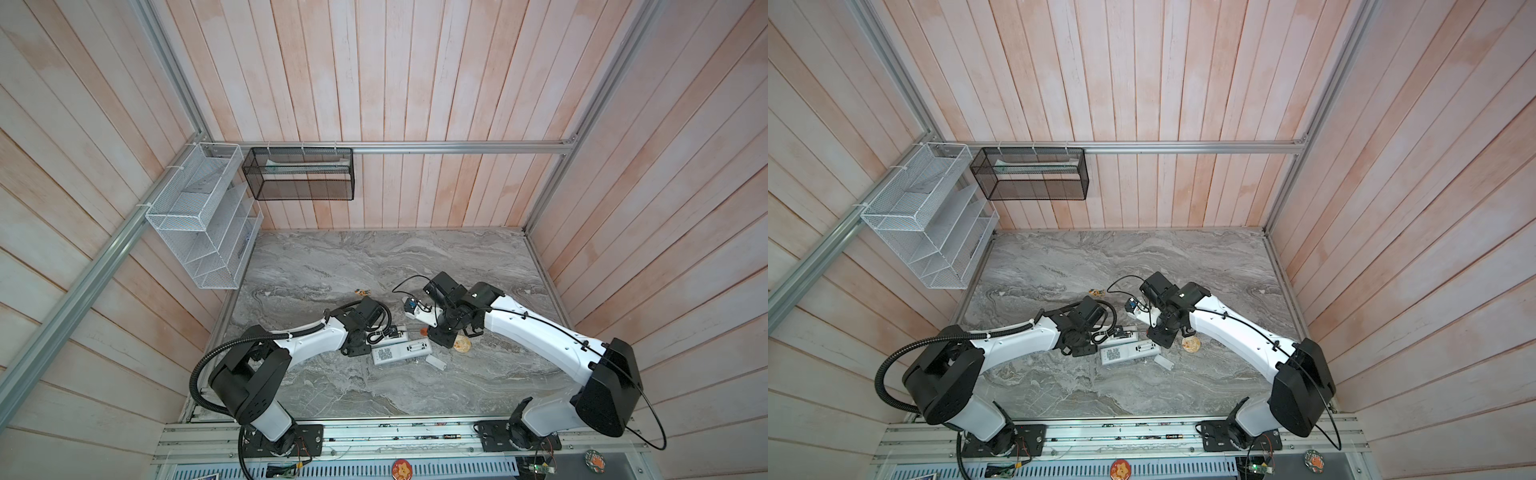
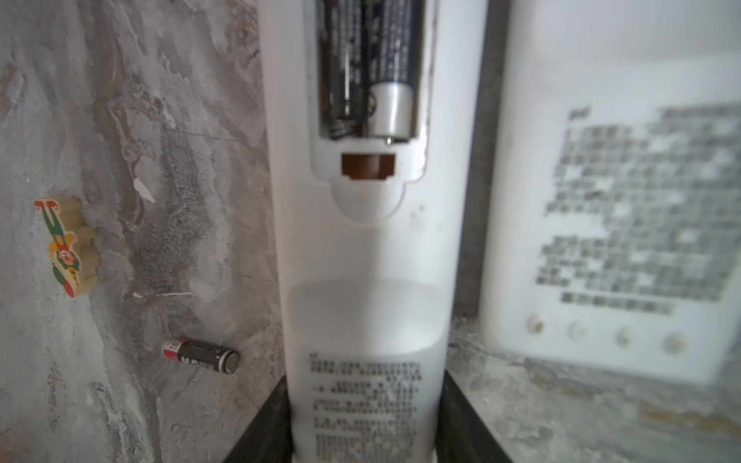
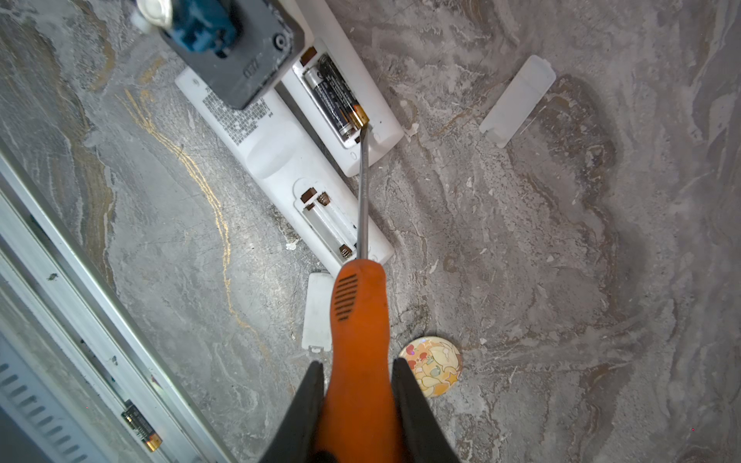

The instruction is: Unload the batteries from the remote control

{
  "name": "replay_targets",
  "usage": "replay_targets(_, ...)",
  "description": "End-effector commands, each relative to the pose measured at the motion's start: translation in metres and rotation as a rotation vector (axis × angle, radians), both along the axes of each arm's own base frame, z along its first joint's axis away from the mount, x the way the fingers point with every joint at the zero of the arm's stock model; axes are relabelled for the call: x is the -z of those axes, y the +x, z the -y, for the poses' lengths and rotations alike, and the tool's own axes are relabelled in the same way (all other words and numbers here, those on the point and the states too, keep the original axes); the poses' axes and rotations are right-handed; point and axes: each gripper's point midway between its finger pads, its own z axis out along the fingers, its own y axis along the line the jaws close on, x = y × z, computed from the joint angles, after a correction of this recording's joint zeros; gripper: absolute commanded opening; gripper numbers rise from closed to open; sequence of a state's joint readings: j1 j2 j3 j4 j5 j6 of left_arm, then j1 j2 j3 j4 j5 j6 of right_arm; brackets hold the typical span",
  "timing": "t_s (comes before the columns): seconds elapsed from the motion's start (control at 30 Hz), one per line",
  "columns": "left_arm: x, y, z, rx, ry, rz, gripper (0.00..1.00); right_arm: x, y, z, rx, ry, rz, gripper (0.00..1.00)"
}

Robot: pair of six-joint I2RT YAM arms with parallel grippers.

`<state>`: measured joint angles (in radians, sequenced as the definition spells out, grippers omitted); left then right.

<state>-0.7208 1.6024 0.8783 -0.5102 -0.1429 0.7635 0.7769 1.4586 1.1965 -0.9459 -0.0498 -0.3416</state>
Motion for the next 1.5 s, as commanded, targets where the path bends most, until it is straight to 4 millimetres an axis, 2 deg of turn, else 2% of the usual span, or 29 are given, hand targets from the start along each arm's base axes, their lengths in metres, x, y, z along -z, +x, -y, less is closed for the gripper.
replay_targets(0.0, -0.008, 0.001, 0.007, 0.028, -0.031, 0.027, 0.0, 0.021, -0.018, 0.003, -0.033, -0.034, -0.089, 0.0)
replay_targets(0.17, -0.01, 0.0, 0.009, 0.031, -0.042, 0.025, 0.0, 0.021, -0.023, -0.007, -0.046, 0.025, -0.112, 0.0)
replay_targets(0.53, -0.011, -0.001, 0.011, 0.04, -0.061, 0.023, 0.0, 0.003, -0.031, -0.033, -0.089, 0.201, -0.126, 0.0)
replay_targets(0.83, -0.008, -0.002, 0.011, 0.036, -0.059, 0.016, 0.0, -0.045, -0.038, -0.059, -0.142, 0.437, -0.086, 0.0)
replay_targets(1.0, -0.007, -0.002, 0.011, 0.033, -0.058, 0.012, 0.0, -0.064, -0.037, -0.059, -0.134, 0.508, -0.03, 0.0)
replay_targets(1.13, -0.006, -0.002, 0.01, 0.029, -0.057, 0.011, 0.0, -0.059, -0.029, -0.048, -0.073, 0.488, 0.023, 0.0)
replay_targets(1.23, -0.005, -0.001, 0.009, 0.021, -0.054, 0.009, 0.0, -0.044, -0.02, -0.034, -0.013, 0.387, 0.022, 0.0)
replay_targets(1.47, -0.005, 0.006, 0.006, -0.011, -0.045, 0.018, 0.0, -0.021, -0.014, -0.011, 0.063, 0.219, 0.005, 0.0)
